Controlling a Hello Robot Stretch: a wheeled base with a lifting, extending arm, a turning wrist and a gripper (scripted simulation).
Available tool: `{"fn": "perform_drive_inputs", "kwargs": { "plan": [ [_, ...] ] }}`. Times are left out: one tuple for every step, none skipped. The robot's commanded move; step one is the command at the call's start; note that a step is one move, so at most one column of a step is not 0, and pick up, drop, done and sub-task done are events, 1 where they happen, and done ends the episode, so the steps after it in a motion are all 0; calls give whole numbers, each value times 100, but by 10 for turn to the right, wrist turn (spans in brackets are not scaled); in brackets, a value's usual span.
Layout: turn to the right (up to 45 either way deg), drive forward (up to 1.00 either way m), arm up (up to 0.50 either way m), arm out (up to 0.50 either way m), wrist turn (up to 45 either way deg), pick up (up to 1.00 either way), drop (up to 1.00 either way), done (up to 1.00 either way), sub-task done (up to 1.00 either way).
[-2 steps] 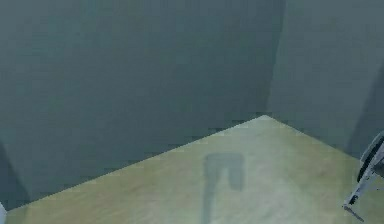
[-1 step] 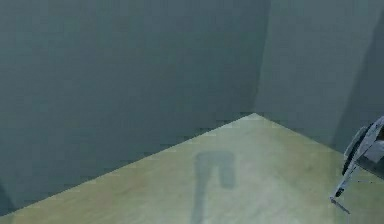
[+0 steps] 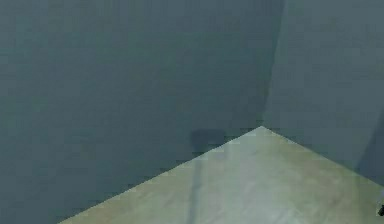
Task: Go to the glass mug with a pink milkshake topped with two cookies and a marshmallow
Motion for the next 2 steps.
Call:
{"fn": "perform_drive_inputs", "kwargs": {
  "plan": [
    [450,0,0,0,0,0,0,0,0],
    [60,0,0,0,0,0,0,0,0]
  ]
}}
